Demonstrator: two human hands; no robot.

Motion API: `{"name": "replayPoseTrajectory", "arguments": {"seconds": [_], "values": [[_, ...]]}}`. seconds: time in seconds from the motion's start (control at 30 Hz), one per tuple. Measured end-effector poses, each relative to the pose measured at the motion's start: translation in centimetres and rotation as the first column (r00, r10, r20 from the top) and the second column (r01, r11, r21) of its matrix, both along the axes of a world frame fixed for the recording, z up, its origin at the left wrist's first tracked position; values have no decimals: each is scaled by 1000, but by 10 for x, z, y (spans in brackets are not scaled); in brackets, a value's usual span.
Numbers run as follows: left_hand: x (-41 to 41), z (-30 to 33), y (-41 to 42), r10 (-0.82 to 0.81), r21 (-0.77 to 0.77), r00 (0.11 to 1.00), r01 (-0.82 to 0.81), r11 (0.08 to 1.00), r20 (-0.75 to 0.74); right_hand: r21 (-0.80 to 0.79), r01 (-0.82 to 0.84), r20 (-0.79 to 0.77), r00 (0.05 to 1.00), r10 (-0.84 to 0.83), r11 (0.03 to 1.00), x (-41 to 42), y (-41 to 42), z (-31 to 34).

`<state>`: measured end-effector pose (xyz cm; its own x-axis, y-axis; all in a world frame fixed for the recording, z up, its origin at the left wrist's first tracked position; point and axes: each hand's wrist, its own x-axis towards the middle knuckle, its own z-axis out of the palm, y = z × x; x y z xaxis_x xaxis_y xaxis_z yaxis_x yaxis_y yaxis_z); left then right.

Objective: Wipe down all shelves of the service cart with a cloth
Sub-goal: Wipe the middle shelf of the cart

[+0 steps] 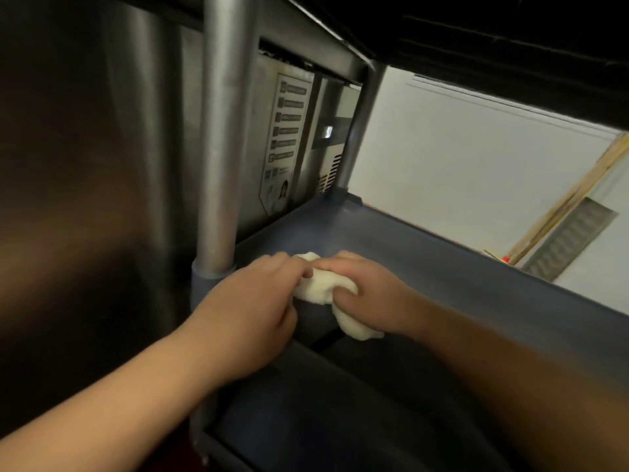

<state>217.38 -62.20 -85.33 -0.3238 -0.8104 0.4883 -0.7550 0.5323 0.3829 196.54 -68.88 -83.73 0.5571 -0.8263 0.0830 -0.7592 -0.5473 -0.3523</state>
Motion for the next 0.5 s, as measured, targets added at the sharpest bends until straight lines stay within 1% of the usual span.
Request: {"name": "replayPoseTrajectory", "arguments": {"seconds": [0.07, 0.17, 0.23, 0.3, 0.37, 0.5], "values": [[11, -7, 4, -3, -45, 999, 5, 999, 52, -25, -38, 24, 999, 39, 999, 12, 6, 0], [20, -12, 8, -36, -97, 996, 44, 994, 77, -36, -88, 57, 994, 90, 995, 25, 5, 2], [21, -12, 7, -44, -128, 996, 54, 990, 74, -43, -146, 22, 989, 147, 988, 34, -3, 3], [20, -14, 5, -28, -142, 994, 43, 989, 108, -69, -188, -38, 982, 186, 980, 38, -17, 4], [15, -15, 2, -6, -137, 993, 23, 990, 119, -94, -187, -52, 982, 183, 978, 38, -32, 6], [-6, 9, -18, 16, -103, 997, -8, 995, 75, -52, -185, 80, 979, 189, 981, 34, -49, 3]]}}
